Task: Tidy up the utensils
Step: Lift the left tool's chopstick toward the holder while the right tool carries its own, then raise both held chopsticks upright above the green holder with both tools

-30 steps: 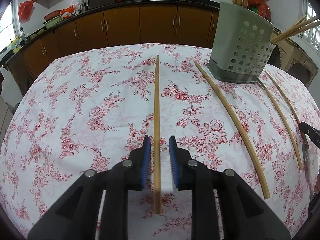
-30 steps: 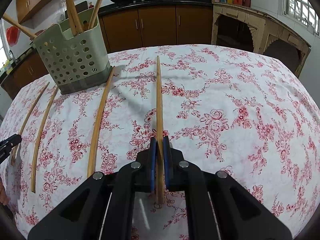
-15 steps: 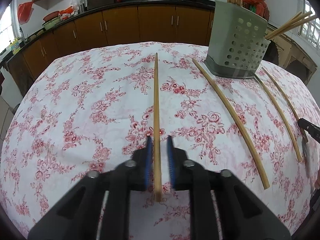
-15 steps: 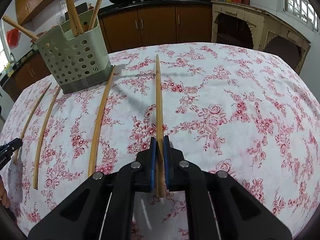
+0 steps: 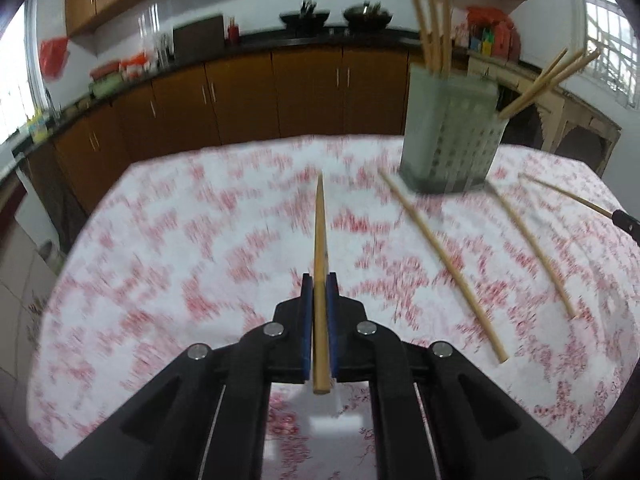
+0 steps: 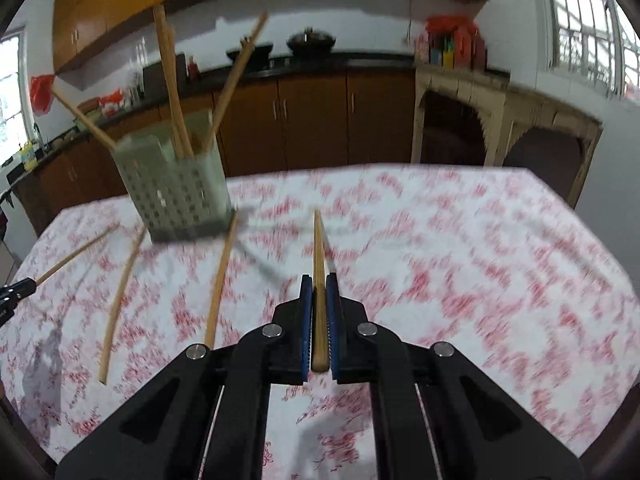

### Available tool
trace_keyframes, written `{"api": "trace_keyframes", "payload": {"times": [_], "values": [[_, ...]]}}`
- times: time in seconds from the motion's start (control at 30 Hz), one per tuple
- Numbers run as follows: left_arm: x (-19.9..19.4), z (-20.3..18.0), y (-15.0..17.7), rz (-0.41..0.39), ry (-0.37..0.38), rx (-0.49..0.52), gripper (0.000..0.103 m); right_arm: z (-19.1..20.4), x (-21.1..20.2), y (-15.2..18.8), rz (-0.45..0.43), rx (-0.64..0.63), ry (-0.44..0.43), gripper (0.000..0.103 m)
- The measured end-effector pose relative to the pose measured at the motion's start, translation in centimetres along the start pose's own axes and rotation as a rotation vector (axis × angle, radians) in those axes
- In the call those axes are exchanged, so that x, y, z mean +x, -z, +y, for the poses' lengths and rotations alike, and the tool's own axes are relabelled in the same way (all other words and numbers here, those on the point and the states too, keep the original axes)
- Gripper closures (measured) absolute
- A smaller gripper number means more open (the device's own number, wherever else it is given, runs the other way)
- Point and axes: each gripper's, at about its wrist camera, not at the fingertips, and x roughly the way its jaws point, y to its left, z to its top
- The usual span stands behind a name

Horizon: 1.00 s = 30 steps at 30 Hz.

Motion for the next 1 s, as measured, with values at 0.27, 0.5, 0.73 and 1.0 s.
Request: {"api": "trace_keyframes", "payload": {"times": [0.27,0.5,0.73,1.0], "values": [[-4.3,0.3,-2.8,-0.135,0.018,-0.001,0.096,-0.4,-2.5,-2.4,-0.109,0.009,0.000,0.096],[-6.6,0.1,-5.4,-0.198,0.045,0.001,0.096,-1.0,-4.3,-4.4,-0.175,0.046,-0.037,0.096],[-6.2,-0.5,-5.3,-0.175,0.056,0.024,0.096,-0.6,-4.8,-4.9,-0.199,0.032,-0.046,0.096],[-5.7,-0.1,-5.2,-0.163,0.058,0.004,0.095,-0.3,-4.8,-5.1,-0.201,0.028,-0.049,0.096]]}}
